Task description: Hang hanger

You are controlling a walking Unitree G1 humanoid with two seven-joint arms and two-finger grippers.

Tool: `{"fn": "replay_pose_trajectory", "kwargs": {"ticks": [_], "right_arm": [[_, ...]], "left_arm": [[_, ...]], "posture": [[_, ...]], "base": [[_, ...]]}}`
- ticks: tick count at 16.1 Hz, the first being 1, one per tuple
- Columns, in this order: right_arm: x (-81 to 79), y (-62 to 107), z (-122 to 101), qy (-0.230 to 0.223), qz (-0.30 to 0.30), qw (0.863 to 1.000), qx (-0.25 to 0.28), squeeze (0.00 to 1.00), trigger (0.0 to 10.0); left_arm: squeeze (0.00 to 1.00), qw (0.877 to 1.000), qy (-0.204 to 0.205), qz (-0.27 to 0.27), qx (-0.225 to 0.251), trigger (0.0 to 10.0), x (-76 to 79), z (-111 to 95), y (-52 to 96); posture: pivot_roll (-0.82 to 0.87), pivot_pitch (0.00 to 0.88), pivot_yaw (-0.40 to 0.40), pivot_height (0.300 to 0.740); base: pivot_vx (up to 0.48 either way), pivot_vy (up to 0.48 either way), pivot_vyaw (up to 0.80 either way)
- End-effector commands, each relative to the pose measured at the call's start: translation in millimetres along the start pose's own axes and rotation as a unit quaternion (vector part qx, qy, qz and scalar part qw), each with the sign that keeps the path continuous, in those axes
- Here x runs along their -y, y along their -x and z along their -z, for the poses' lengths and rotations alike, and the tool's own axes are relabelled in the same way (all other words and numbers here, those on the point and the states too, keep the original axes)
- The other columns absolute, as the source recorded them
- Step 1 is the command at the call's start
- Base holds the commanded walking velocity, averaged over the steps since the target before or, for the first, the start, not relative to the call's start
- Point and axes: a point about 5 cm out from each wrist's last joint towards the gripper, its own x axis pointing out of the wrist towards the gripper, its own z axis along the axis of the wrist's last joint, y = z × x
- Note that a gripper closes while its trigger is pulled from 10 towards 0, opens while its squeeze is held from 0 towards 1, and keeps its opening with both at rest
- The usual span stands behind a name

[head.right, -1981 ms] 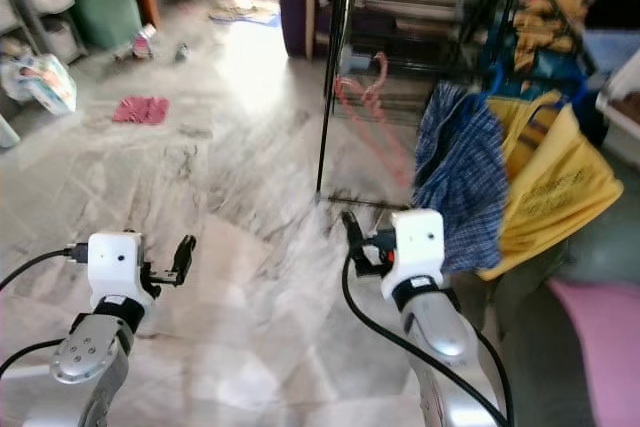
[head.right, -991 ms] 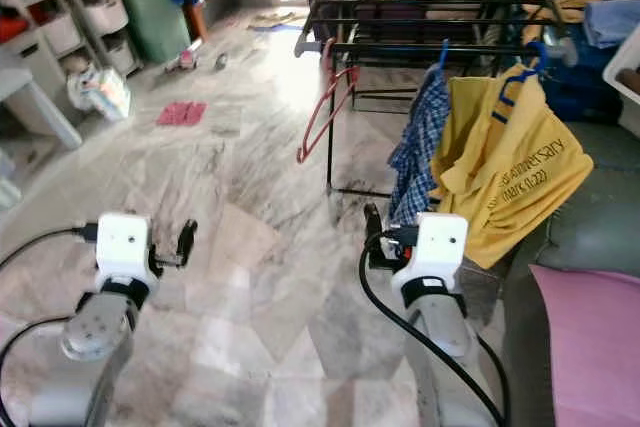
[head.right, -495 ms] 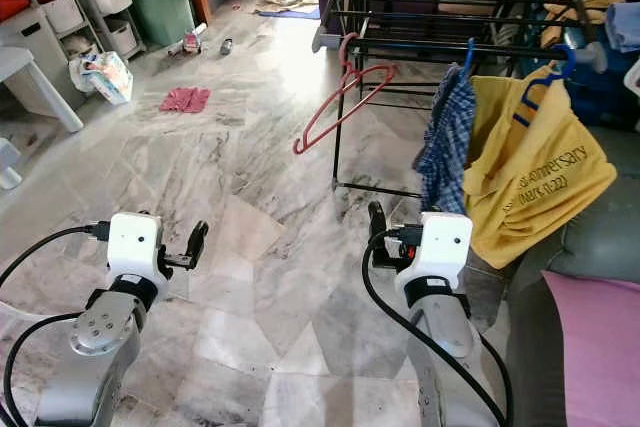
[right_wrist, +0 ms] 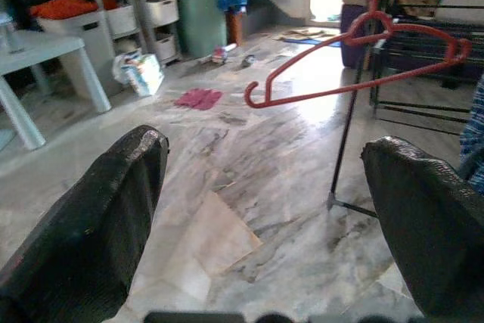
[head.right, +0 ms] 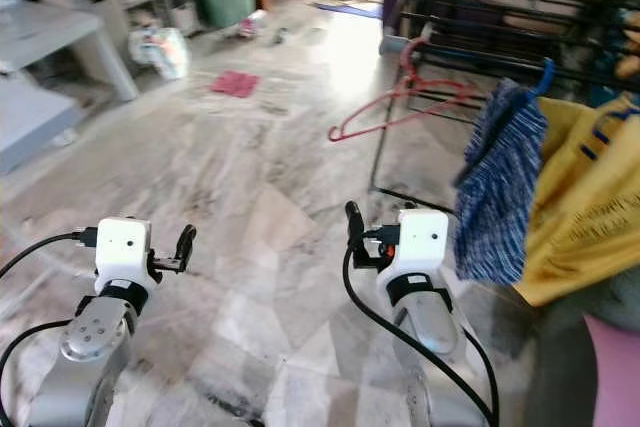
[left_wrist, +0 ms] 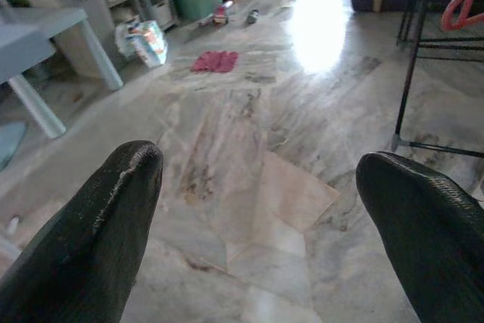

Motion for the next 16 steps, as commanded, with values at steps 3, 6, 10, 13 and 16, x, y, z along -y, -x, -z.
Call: {"fn": "replay_pose_trajectory", "kwargs": {"ticks": [3, 6, 10, 13, 16], "right_arm": [[4.3, -3.1, -3.0, -0.001, 0.000, 1.000, 0.000, 0.00, 10.0], [3.8, -6.4, -5.6, -0.003, -0.005, 1.000, 0.002, 0.00, 10.0], [-1.2, -9.3, -8.7, -0.005, -0.028, 1.000, 0.004, 0.00, 10.0], [0.0, -10.4, -8.7, 0.001, -0.026, 1.000, 0.003, 0.00, 10.0], [0.9, -11.7, -9.6, -0.009, -0.023, 1.000, 0.004, 0.00, 10.0]], "left_arm": [[0.00, 1.000, -0.003, -0.009, -0.006, 10.0, 2.3, 1.6, 4.4], [0.00, 1.000, 0.000, -0.010, -0.009, 10.0, 4.6, 1.2, 3.7], [0.00, 1.000, 0.004, -0.016, -0.013, 10.0, 4.2, 1.9, 2.6], [0.00, 1.000, 0.008, -0.018, -0.023, 10.0, 6.5, 5.8, 3.4], [0.00, 0.999, 0.011, -0.023, -0.027, 10.0, 5.6, 7.3, 3.1]], "posture": [[0.10, 0.098, -0.025, 0.740], [0.10, 0.100, -0.032, 0.740], [0.09, 0.102, -0.042, 0.740], [0.09, 0.099, -0.049, 0.740], [0.09, 0.099, -0.051, 0.740]], "base": [[0.000, 0.000, 0.80], [0.000, 0.000, 0.80], [0.000, 0.000, 0.80], [0.000, 0.000, 0.80], [0.000, 0.000, 0.70]]}}
